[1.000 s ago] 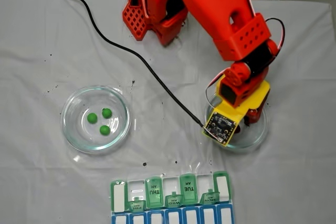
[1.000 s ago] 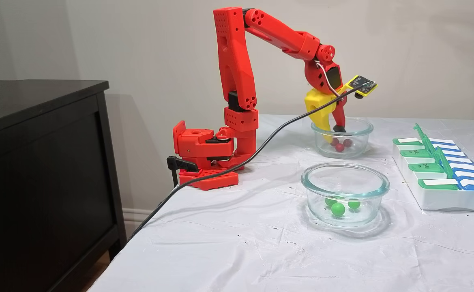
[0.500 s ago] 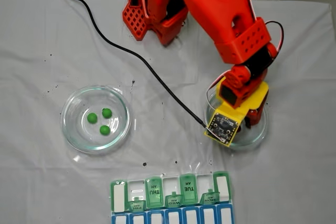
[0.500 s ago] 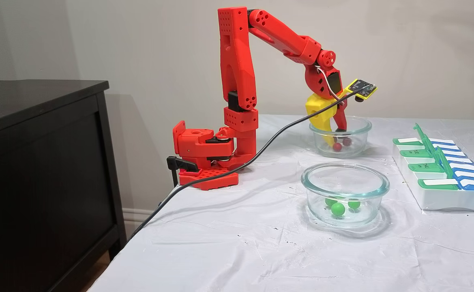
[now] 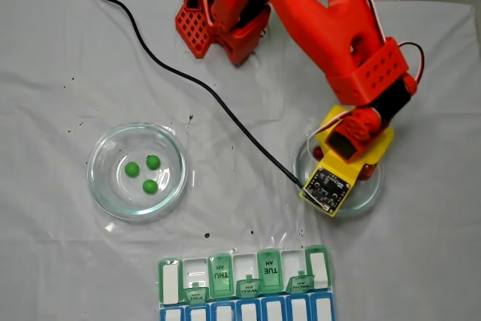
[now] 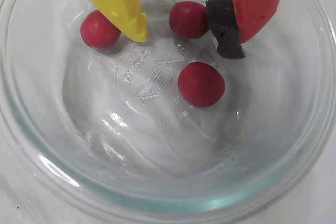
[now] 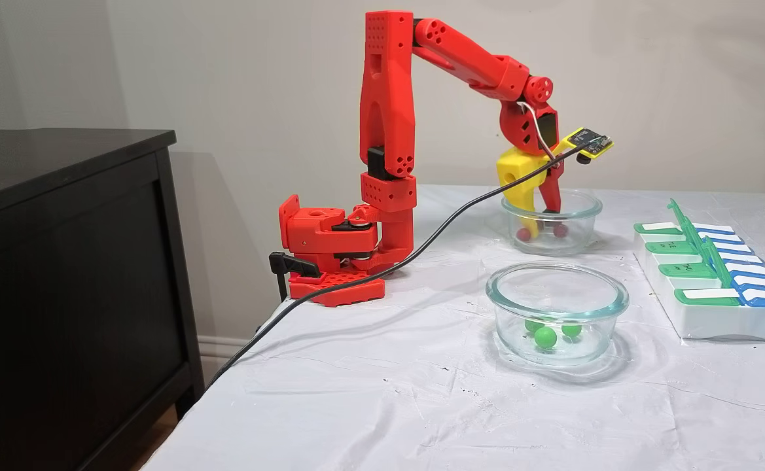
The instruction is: Sort medicines into box.
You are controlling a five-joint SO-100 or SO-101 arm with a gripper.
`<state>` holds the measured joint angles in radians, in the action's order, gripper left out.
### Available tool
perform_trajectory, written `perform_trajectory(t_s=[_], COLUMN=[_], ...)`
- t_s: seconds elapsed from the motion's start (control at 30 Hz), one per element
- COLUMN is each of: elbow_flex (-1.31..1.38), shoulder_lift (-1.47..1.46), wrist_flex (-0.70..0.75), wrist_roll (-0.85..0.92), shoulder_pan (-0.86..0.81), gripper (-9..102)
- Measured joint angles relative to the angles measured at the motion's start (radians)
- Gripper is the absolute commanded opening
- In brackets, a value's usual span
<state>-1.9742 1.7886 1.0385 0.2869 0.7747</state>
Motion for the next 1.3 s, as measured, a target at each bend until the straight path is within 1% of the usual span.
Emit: perform_trajectory(t_s=[0.03, 0.2, 0.3, 0.53, 0.87, 1.07, 1.3], elbow_flex=[0.029, 0.095, 0.103, 0.12, 0.265, 0.278, 0.322], shoulder_lift=[-0.023, -0.069, -0.072, -0.075, -0.183, -0.186, -0.189], wrist_flex=[0.034, 0.084, 0.086, 0.129, 0.178, 0.184, 0.245], wrist_roll=[-0.008, -0.037, -0.057, -0.089, -0.133, -0.163, -0.193], shoulder_pan=[0.003, 0.012, 0.02, 0.044, 0.052, 0.08, 0.098], gripper=[23, 22, 18, 22, 22, 23, 24])
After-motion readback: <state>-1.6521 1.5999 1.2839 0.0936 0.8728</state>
